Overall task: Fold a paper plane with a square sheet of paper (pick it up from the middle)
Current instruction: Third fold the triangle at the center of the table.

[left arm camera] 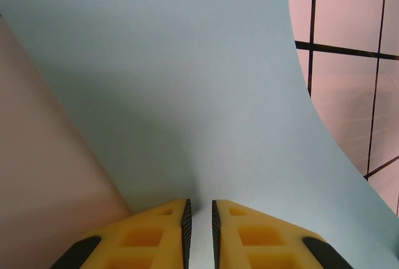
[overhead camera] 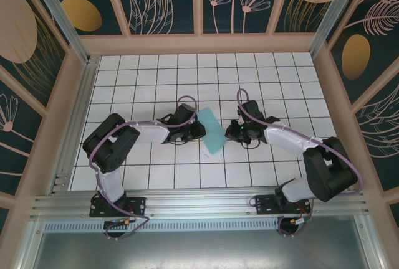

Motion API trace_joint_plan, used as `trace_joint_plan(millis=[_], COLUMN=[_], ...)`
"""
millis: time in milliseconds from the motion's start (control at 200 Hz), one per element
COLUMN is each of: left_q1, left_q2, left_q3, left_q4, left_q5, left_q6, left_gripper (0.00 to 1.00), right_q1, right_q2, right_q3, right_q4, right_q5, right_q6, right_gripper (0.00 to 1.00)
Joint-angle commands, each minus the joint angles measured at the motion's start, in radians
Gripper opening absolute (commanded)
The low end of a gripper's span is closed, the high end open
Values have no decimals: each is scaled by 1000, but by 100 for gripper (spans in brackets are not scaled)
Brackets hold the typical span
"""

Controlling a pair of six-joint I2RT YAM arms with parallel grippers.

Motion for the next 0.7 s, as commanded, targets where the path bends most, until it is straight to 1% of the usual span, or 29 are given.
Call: trace_joint_plan(millis=[0, 125, 175, 295, 565, 696], left_q1=[5, 4, 4, 3, 4, 4], left_q2=[17, 16, 15, 18, 12, 11], left_q3=[18, 17, 16, 15, 16, 22], left_q4=[-22, -16, -14, -12, -10, -6], left_q5=[6, 9, 9, 9, 10, 14], left_q6=[16, 11, 10, 8, 9, 11], left_gripper=[20, 20, 20, 19, 18, 16], right_q1=[12, 33, 66, 97, 123, 123], right_q2=[-6, 10, 21, 76, 188, 223], right_q3=[21, 38, 49, 79, 154, 169], right_q4=[9, 23, 35, 63, 83, 112], right_q5=[-31, -43, -46, -47, 6, 22], right_q6=[-11, -5, 4, 21, 75, 108], right_gripper=[0, 0, 0, 0, 0, 0])
